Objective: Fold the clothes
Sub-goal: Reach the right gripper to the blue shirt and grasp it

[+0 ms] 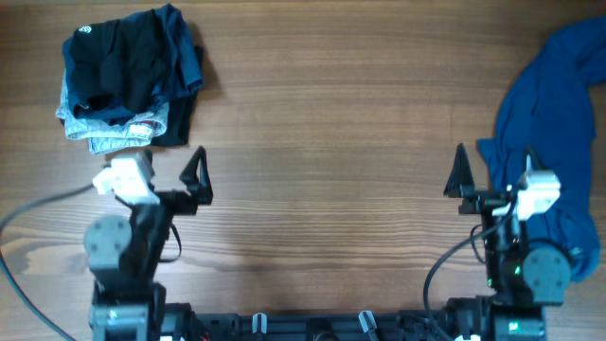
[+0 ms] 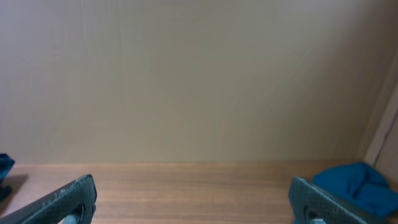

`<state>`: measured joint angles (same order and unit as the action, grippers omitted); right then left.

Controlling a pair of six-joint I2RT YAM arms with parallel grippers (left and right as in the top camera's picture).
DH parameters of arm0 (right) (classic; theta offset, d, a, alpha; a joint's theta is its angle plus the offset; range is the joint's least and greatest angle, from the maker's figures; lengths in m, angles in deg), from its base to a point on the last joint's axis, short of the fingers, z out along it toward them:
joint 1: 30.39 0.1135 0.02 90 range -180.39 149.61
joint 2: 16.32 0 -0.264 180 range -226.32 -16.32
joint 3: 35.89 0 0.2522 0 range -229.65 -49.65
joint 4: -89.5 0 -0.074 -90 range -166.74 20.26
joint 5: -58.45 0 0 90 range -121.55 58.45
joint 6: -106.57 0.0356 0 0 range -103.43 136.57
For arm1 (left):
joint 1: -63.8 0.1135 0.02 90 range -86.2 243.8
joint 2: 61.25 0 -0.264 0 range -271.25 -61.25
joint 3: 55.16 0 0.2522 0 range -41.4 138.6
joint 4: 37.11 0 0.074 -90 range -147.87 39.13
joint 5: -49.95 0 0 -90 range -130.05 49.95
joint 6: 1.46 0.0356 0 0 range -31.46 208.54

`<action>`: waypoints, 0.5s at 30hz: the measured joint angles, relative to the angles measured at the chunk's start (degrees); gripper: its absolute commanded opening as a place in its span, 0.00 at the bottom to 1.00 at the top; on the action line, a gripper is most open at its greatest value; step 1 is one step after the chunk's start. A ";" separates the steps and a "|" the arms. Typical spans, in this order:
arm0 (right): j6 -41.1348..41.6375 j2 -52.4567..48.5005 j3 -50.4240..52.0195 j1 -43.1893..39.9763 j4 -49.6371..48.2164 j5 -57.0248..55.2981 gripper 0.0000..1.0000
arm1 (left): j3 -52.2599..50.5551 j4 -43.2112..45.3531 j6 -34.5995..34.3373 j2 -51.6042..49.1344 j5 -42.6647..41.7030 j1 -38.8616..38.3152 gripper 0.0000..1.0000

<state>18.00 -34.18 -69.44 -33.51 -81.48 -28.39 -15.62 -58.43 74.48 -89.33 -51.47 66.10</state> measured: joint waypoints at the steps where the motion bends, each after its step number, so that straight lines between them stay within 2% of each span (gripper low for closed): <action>1: 0.00 -2.93 -2.38 0.00 0.55 0.48 1.00 | 2.51 -1.22 0.22 -2.86 -0.02 -0.02 1.00; 9: 0.00 -27.58 -26.10 -0.09 10.99 5.95 1.00 | 23.12 -9.05 3.80 -24.55 0.00 0.00 1.00; 15: -0.92 -38.69 -38.47 -0.11 17.68 9.25 1.00 | 36.70 -9.75 6.16 -36.68 -0.02 -0.02 1.00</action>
<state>17.09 -72.87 -107.91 -33.62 -63.79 -19.14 21.08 -68.17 80.64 -126.00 -51.49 66.08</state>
